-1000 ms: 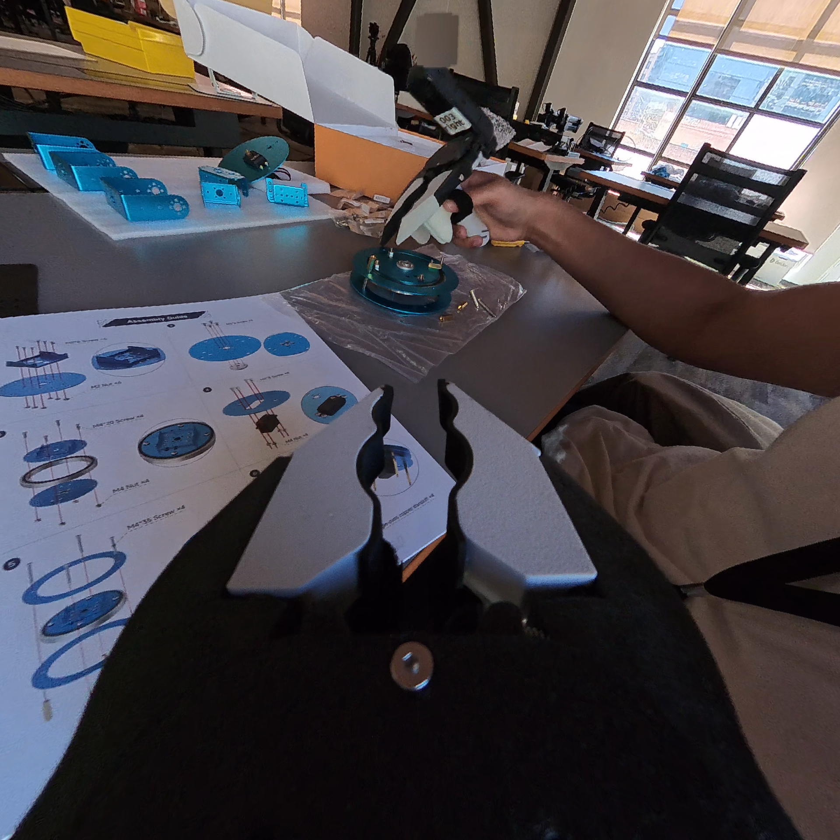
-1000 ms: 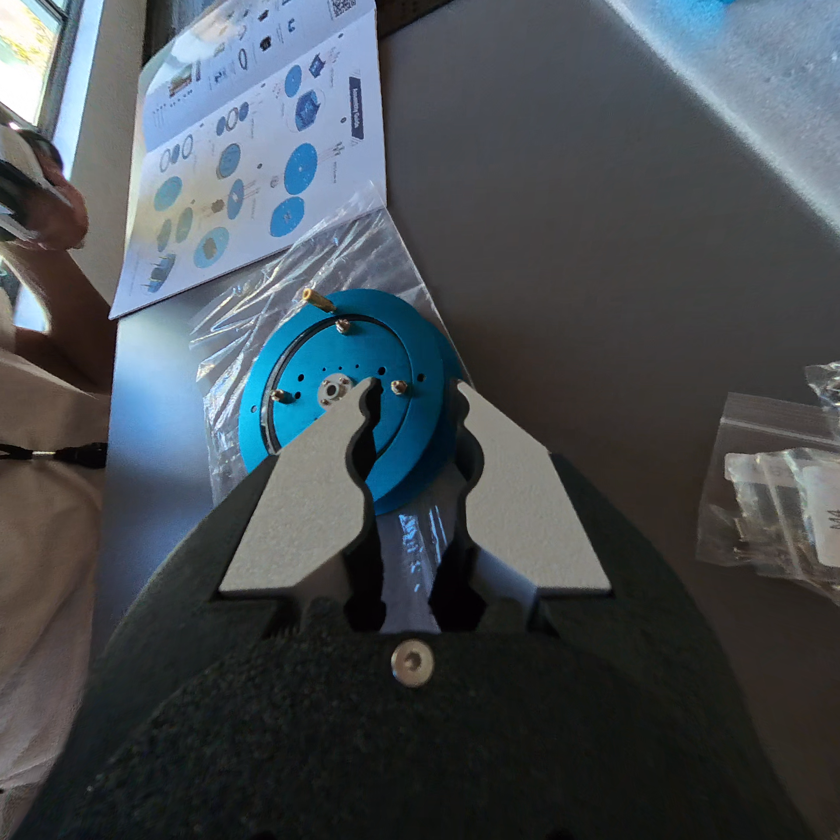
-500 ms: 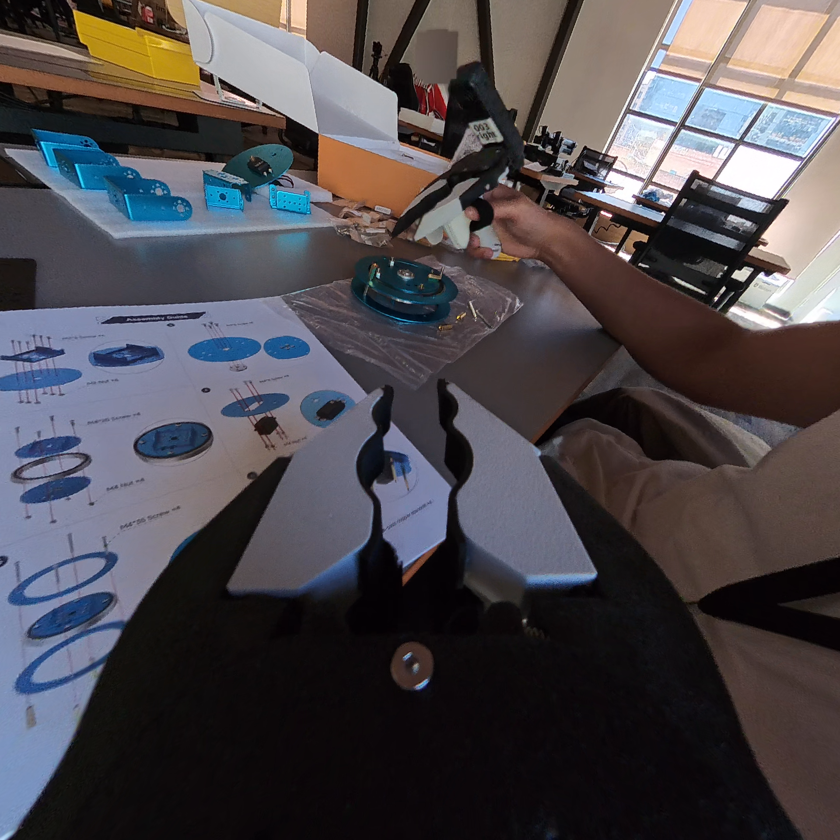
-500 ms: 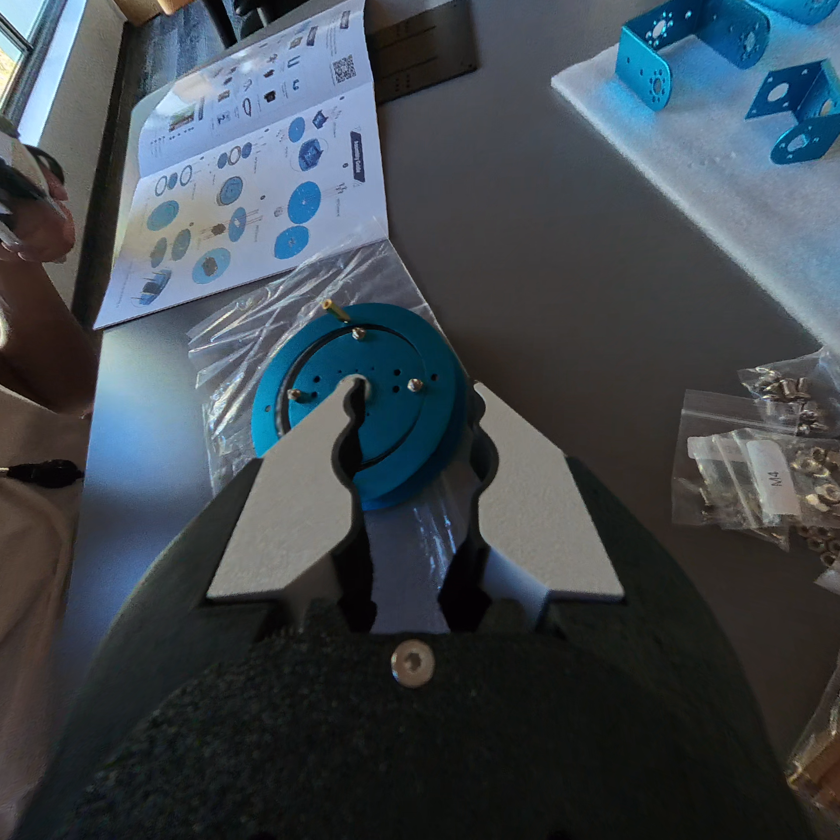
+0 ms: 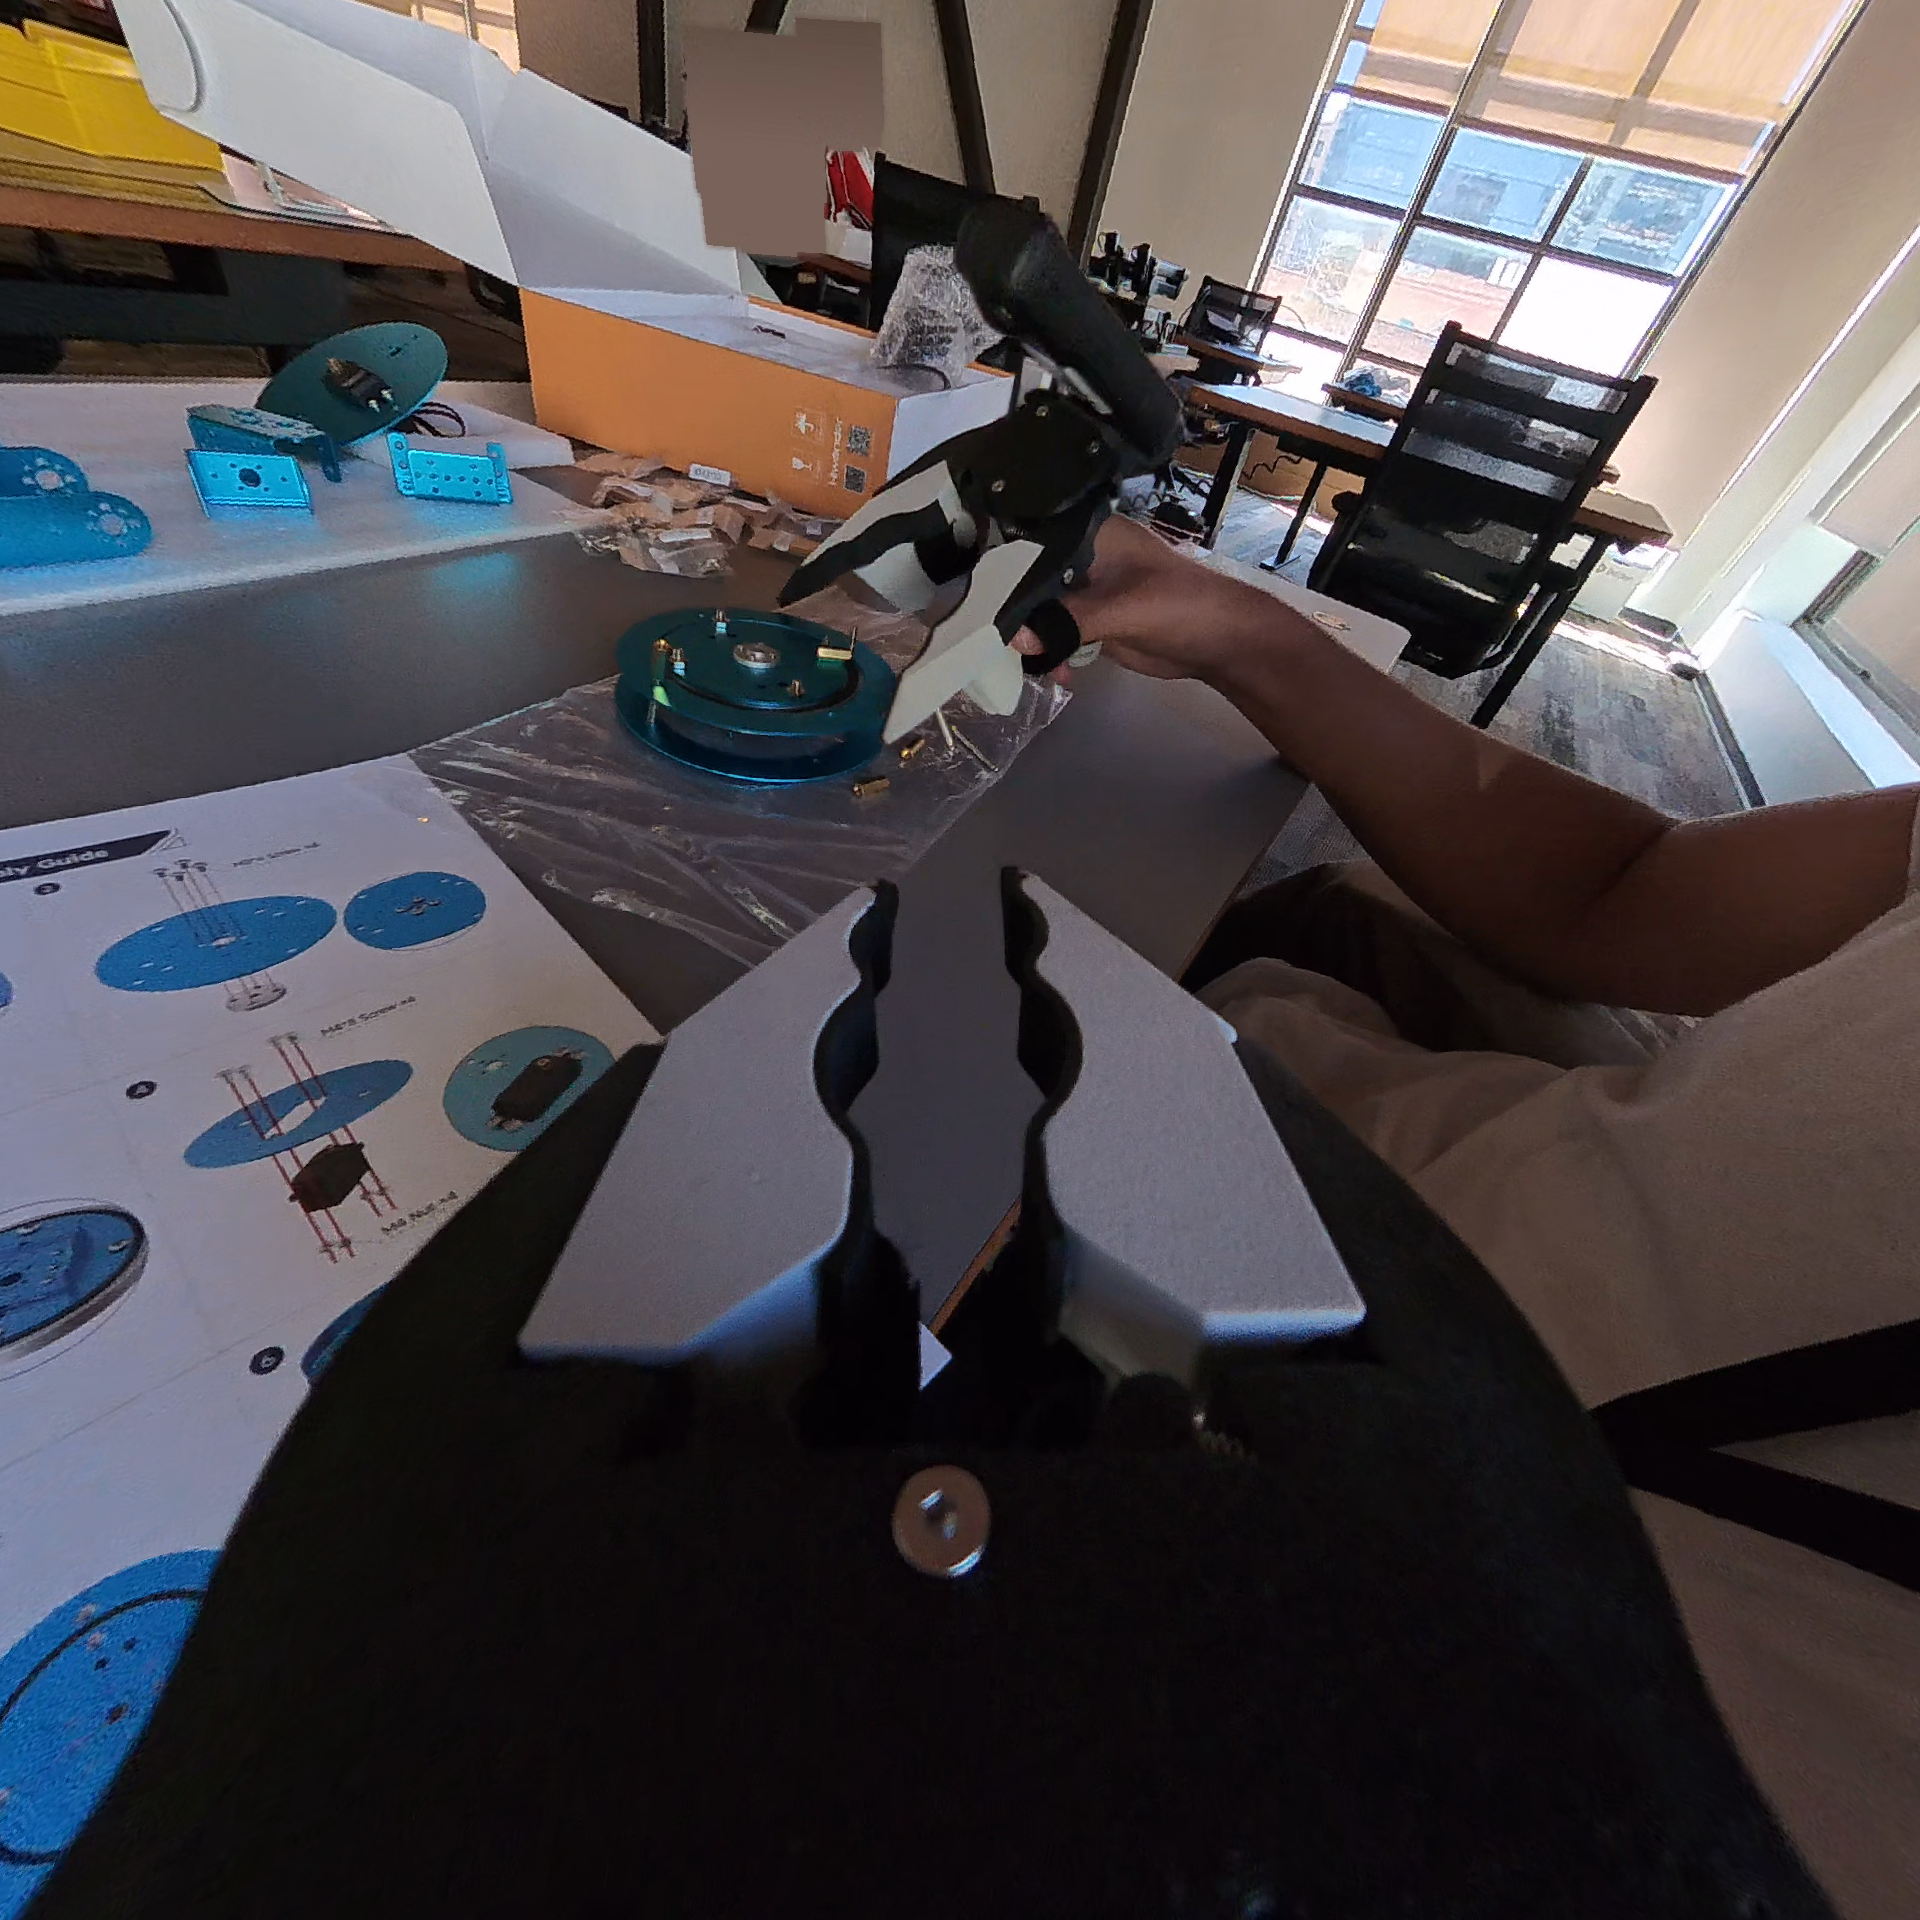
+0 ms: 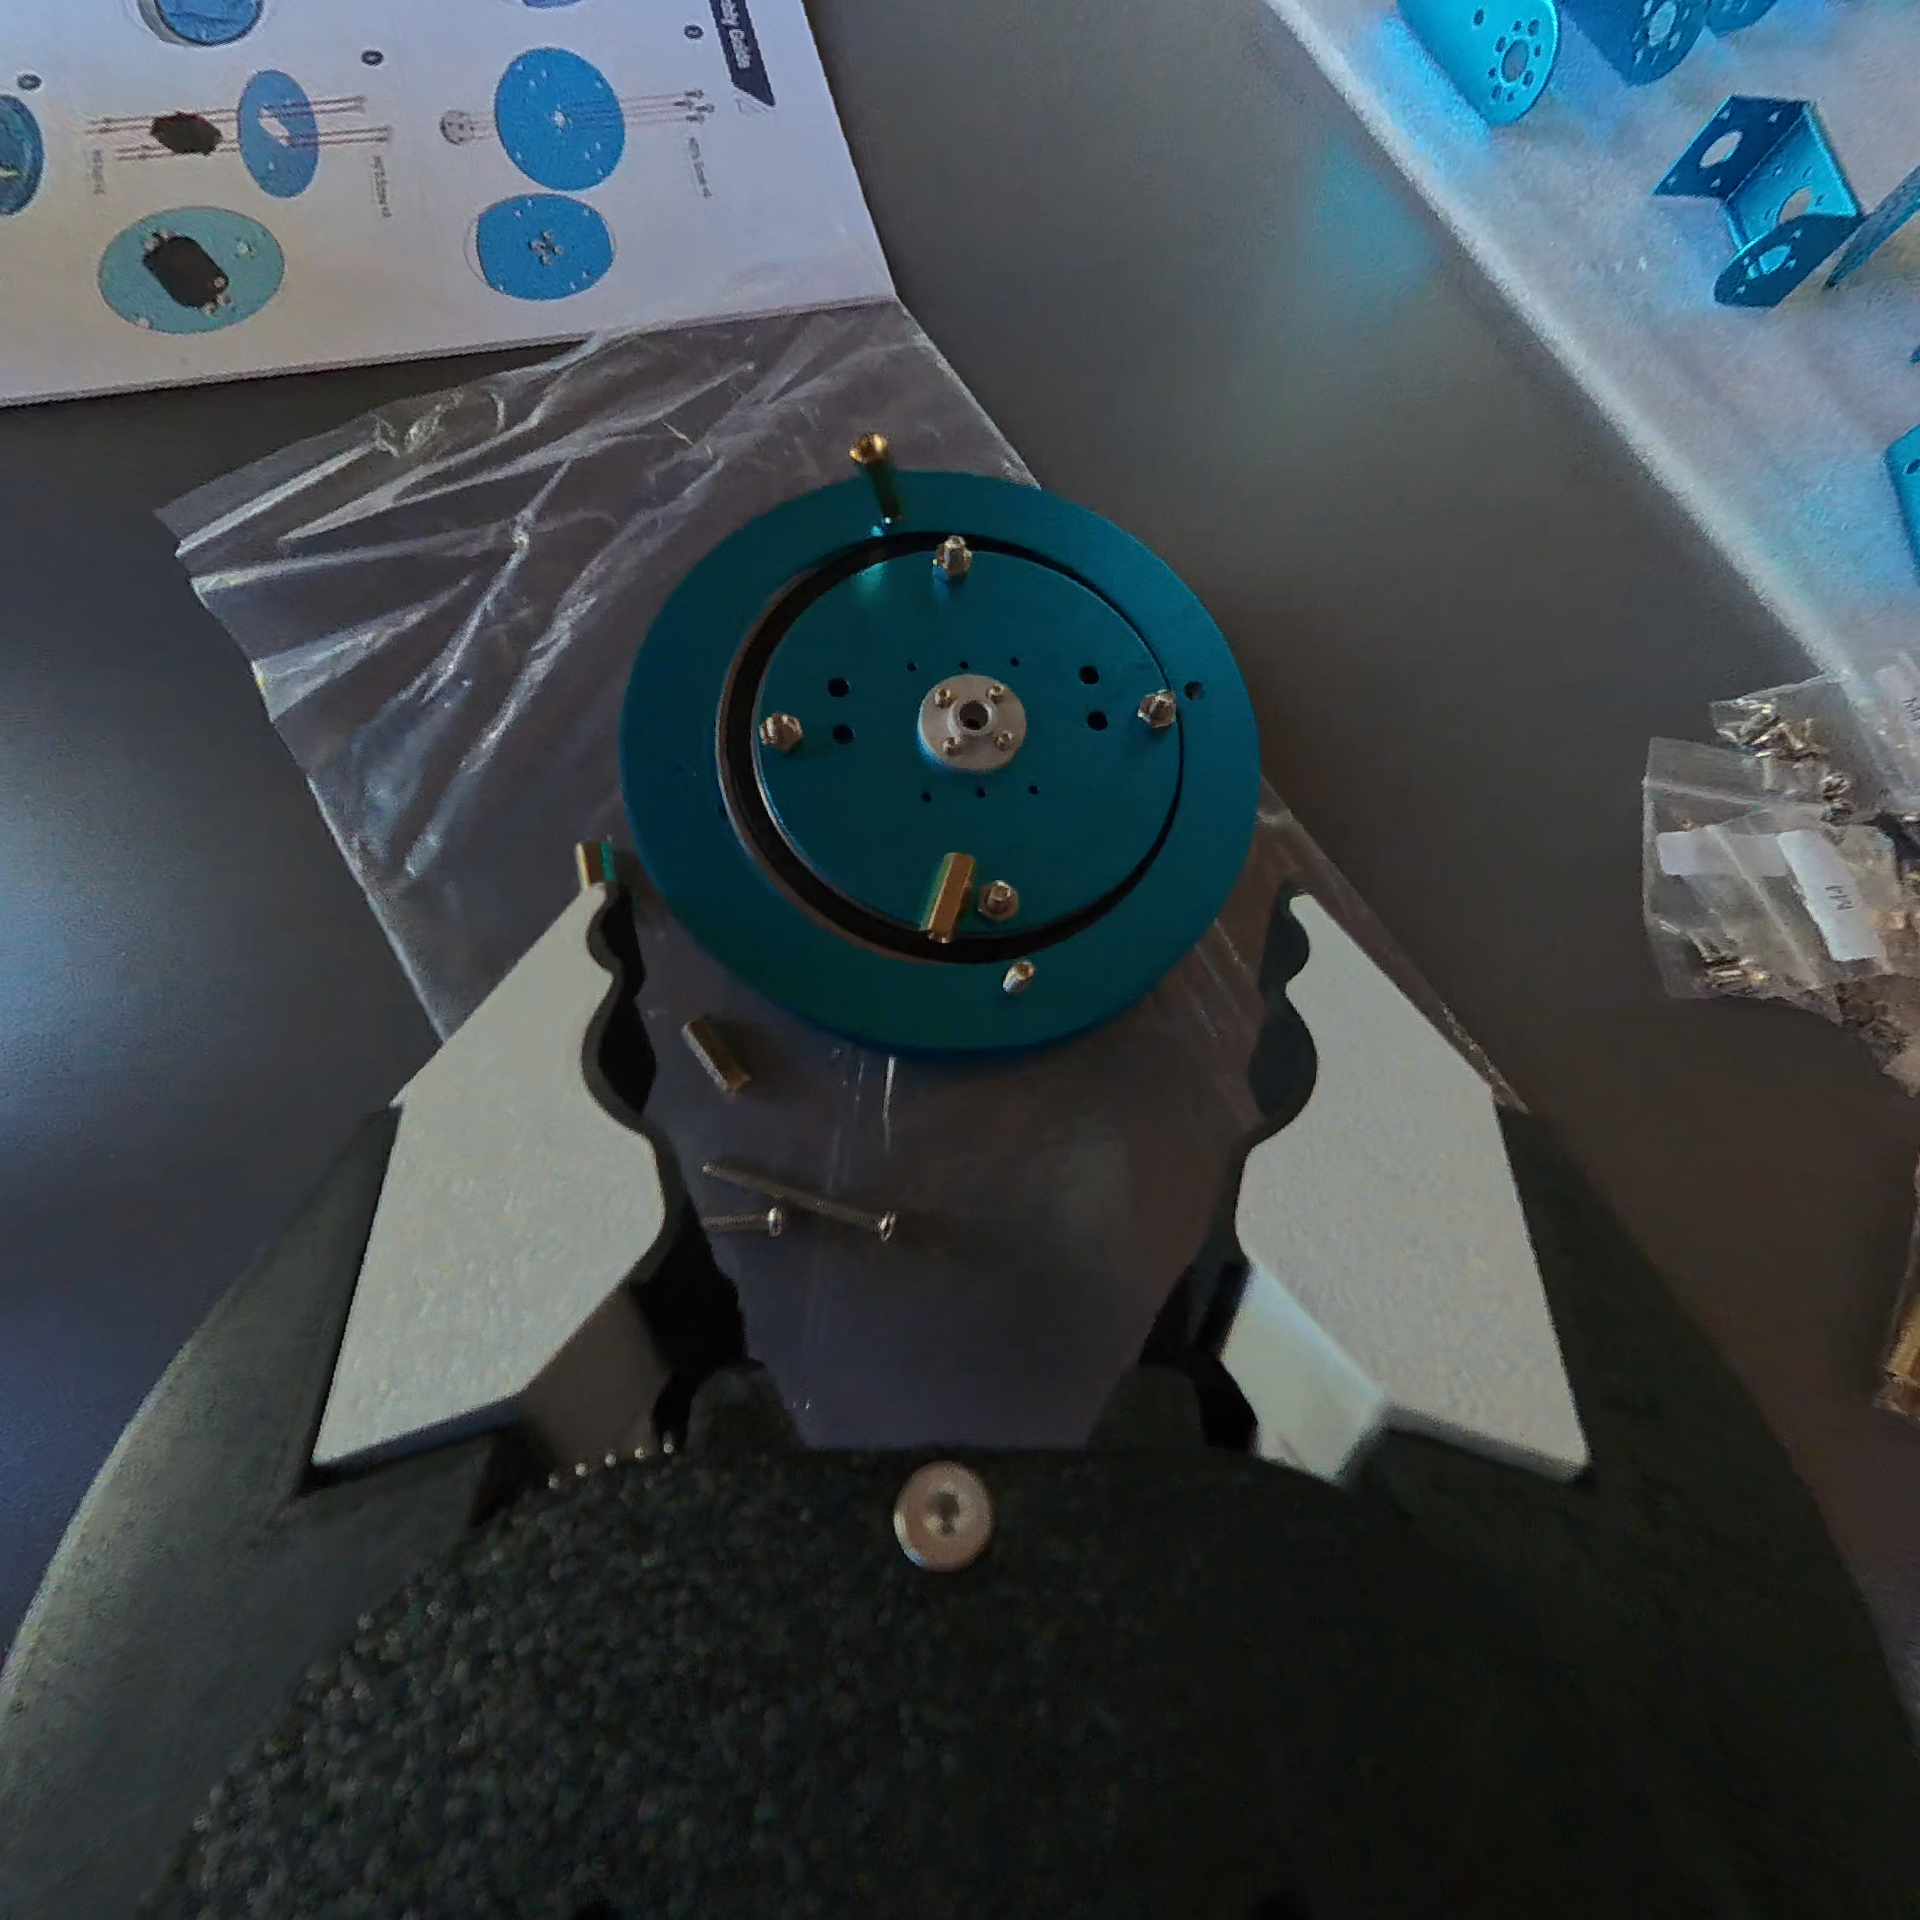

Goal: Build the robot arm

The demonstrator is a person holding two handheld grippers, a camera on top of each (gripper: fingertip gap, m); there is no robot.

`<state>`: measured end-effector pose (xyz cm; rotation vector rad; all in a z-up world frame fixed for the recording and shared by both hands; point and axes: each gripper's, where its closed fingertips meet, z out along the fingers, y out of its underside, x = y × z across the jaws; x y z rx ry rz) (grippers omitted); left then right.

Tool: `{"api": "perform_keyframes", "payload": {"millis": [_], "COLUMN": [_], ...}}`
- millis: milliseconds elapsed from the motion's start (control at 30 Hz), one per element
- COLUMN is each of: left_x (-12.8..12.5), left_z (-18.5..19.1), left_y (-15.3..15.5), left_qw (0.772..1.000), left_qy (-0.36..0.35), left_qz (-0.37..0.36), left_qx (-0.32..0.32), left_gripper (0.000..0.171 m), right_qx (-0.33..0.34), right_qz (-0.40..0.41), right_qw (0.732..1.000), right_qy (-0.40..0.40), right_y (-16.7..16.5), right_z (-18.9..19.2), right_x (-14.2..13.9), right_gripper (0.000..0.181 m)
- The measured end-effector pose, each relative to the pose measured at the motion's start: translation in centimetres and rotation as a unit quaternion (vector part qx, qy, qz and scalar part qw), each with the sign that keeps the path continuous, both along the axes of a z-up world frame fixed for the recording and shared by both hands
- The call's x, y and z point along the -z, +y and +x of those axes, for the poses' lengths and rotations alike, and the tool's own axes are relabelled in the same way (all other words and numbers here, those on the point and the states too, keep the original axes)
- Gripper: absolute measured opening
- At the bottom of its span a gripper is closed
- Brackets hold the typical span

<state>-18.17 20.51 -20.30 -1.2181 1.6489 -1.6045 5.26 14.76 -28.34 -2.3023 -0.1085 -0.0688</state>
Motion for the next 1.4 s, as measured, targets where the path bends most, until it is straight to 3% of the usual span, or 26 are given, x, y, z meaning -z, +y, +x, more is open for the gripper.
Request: {"api": "perform_keyframes", "payload": {"millis": [767, 1133, 1233, 1400], "left_x": [0.1, 0.2, 0.1, 0.2], "left_z": [-0.4, -0.5, -0.6, -0.7], "left_y": [0.2, 0.0, 0.1, 0.4], "left_qw": [1.000, 1.000, 1.000, 1.000], "left_qy": [-0.003, -0.003, -0.005, -0.005], "left_qz": [-0.009, -0.008, -0.007, -0.011], "left_qx": [0.008, 0.011, 0.009, 0.006], "left_gripper": [0.020, 0.020, 0.020, 0.020], "right_qx": [-0.016, -0.025, -0.009, -0.007], "right_qz": [0.006, 0.015, 0.033, 0.062], "right_qw": [1.000, 0.999, 0.999, 0.998], "right_qy": [0.022, 0.042, 0.028, 0.002], "right_y": [-0.6, -0.7, -1.0, -0.9], "right_z": [0.5, 0.1, 0.9, 0.5], "right_x": [0.0, -0.3, -1.3, -2.8], "right_gripper": [0.098, 0.101, 0.101, 0.087]}}
